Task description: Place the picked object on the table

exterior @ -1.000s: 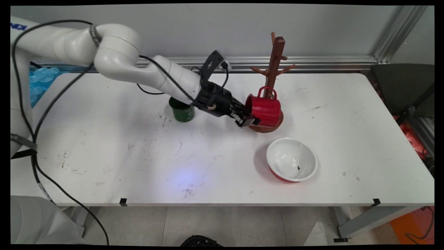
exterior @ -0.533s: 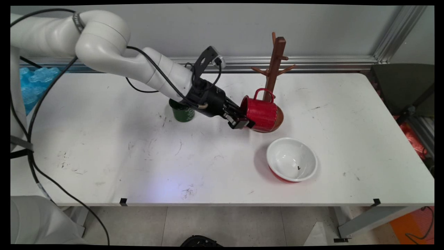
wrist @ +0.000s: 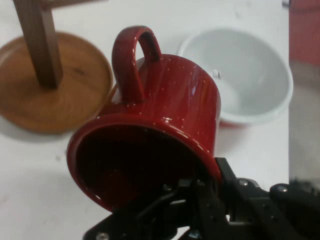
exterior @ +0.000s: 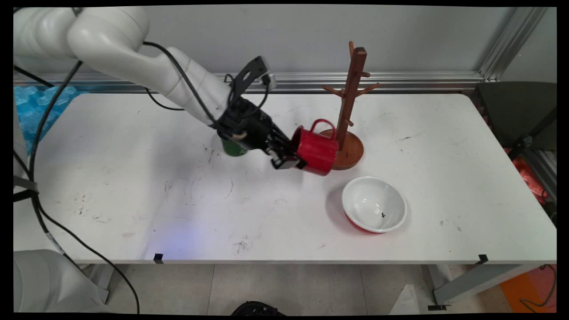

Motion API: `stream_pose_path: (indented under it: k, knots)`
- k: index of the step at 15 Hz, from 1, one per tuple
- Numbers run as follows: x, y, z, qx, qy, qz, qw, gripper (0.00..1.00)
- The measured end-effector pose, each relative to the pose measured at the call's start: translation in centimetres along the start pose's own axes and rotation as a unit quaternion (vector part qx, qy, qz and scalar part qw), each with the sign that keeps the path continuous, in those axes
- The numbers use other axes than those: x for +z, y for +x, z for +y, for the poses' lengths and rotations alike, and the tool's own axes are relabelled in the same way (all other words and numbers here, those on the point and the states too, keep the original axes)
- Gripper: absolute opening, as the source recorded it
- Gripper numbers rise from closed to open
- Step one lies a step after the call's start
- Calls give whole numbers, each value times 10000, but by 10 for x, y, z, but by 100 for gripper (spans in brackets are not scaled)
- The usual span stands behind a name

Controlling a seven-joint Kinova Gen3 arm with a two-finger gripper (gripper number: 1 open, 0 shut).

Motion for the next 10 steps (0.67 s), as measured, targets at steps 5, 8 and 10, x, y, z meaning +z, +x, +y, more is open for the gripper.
stream_pose_path:
  k: [5, 8, 10]
  knots:
    - [-26, -7, -3, 708, 145, -715, 9948, 0]
    - [-36, -8, -4, 1075, 169, -1020, 9888, 0]
    - [-41, -9, -4, 1290, 197, -1212, 9840, 0]
